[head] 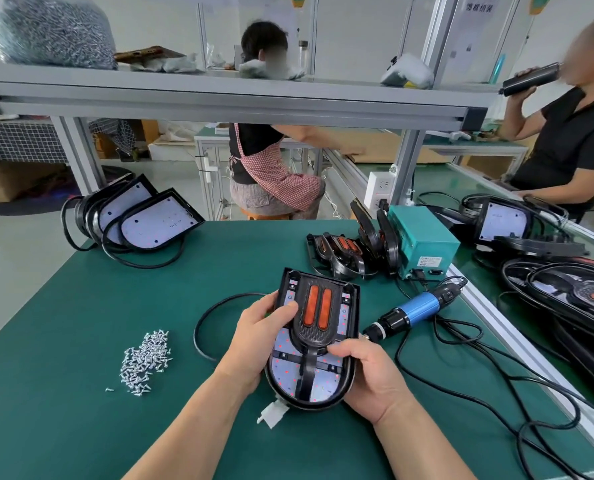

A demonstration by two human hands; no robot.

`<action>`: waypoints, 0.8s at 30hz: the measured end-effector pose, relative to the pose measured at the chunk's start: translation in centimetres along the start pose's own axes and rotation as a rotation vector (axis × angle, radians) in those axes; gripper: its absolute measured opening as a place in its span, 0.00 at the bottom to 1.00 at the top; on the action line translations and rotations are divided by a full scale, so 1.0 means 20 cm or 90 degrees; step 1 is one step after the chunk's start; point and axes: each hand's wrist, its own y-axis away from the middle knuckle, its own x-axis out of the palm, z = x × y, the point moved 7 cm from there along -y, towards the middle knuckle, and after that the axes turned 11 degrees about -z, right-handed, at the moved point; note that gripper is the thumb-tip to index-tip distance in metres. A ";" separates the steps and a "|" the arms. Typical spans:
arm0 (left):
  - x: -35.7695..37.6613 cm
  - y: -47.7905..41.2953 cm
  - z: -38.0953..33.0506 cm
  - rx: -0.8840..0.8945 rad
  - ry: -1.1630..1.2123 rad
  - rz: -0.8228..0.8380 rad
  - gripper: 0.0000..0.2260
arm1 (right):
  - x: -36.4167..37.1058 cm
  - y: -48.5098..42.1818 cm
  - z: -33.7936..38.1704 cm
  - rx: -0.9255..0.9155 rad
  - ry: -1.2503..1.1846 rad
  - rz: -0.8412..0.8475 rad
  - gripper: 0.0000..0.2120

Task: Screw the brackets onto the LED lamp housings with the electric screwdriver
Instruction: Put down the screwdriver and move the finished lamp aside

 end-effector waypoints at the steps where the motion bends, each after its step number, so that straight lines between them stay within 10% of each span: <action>1: -0.01 0.00 -0.01 0.016 -0.020 -0.019 0.11 | -0.01 0.00 0.01 -0.017 0.012 -0.014 0.28; 10: -0.14 0.02 -0.04 0.070 -0.582 -0.218 0.27 | -0.01 0.03 0.02 -0.094 0.181 -0.118 0.20; 24: -0.15 0.09 0.05 -0.054 -0.130 -0.183 0.12 | 0.05 0.00 -0.03 0.076 0.166 -0.060 0.22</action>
